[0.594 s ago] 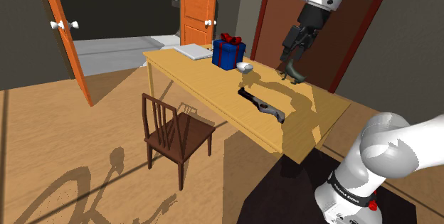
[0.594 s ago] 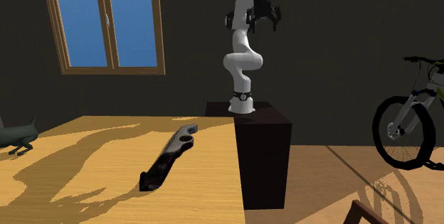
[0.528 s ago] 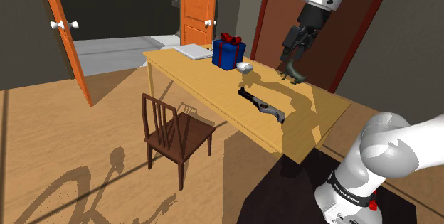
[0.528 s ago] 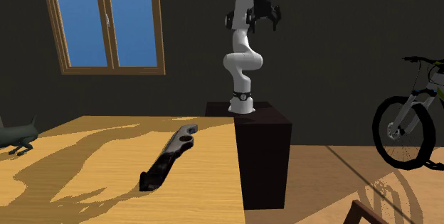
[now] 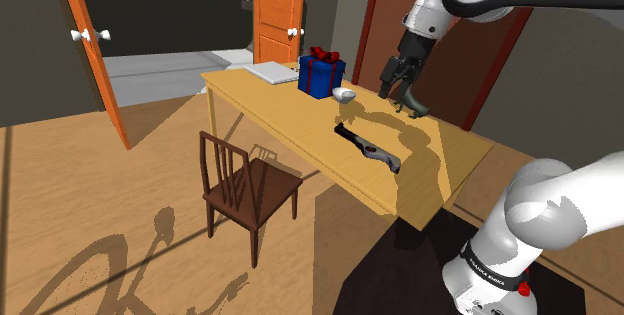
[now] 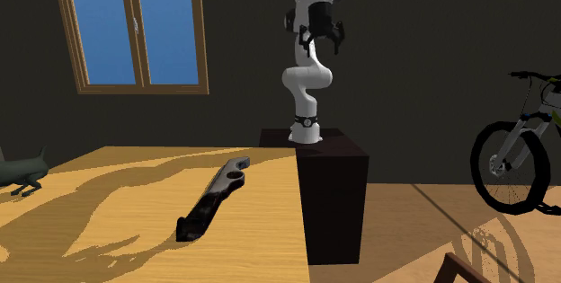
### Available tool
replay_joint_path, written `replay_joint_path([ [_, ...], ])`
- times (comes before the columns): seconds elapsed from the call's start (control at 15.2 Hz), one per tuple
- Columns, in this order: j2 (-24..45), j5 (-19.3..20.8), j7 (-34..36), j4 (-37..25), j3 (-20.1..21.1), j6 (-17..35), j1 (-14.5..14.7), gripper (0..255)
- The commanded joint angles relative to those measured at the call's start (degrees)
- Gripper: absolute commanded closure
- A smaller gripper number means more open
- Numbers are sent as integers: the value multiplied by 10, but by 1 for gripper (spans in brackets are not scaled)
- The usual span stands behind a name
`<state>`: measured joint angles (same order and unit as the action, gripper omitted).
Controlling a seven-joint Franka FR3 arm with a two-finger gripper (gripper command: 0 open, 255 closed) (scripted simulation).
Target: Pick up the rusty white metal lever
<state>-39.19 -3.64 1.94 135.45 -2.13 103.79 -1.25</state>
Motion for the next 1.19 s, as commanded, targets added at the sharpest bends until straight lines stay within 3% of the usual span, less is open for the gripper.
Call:
replay_joint_path([
  [0.0,26,8,-20,5,-17,26,-7,0],
  [0.59,177,20,-88,-14,-77,136,-27,0],
  [1.12,336,-2,-157,-77,-122,210,-41,0],
])
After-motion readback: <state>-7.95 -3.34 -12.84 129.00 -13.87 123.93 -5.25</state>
